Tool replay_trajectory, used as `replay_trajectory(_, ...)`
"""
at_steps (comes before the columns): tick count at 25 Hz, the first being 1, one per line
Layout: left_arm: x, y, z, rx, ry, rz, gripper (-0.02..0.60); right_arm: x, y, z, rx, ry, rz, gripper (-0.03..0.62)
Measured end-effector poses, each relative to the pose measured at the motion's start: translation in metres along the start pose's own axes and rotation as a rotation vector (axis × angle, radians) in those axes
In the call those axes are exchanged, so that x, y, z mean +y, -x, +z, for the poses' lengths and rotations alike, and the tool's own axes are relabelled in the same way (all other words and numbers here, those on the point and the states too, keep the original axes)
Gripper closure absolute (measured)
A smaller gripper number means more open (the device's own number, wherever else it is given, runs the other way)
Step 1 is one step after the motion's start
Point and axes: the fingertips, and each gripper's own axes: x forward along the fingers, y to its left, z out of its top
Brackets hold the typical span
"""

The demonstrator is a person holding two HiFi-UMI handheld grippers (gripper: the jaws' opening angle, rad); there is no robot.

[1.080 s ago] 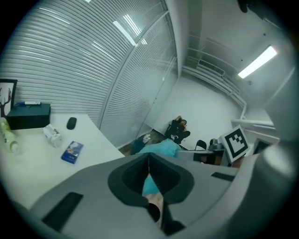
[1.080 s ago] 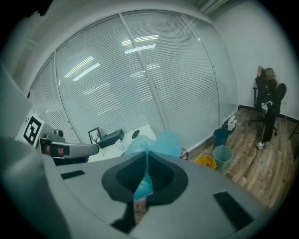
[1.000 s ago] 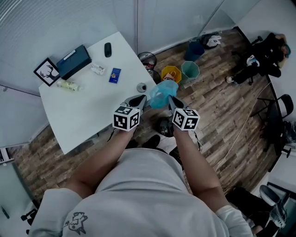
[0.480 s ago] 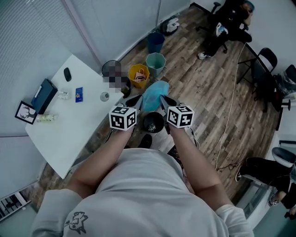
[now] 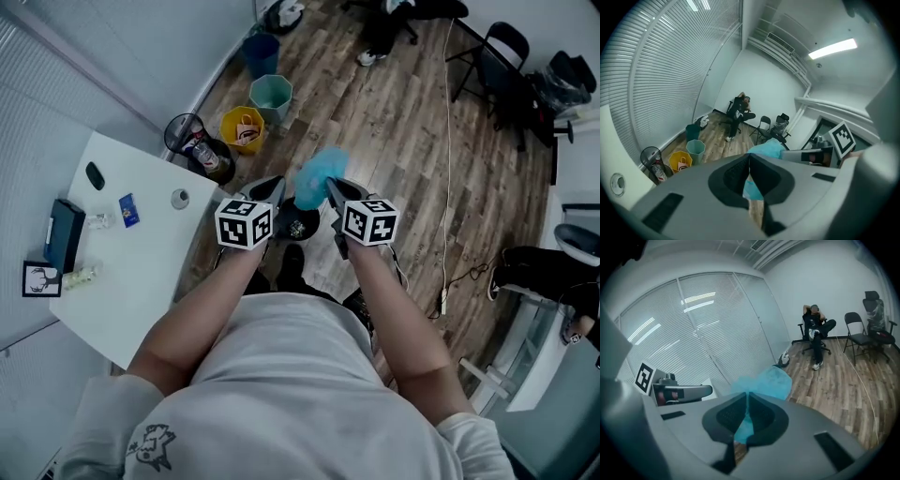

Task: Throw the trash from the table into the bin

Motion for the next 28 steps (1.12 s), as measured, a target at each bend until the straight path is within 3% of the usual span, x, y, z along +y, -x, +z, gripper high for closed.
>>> replay_trajectory(14, 0.042, -0.021, -0.053, 0.140, 0.007, -0.011, 0.575, -0.007, -0.033, -0.079, 0.087, -0.118, -0.058, 0.585)
replay_trajectory(28, 0.066, -0.057, -0.134, 0.231, 0.036, -0.031, 0.575, -0.045, -0.079, -0.170, 0.224, -0.207, -0.077, 0.585)
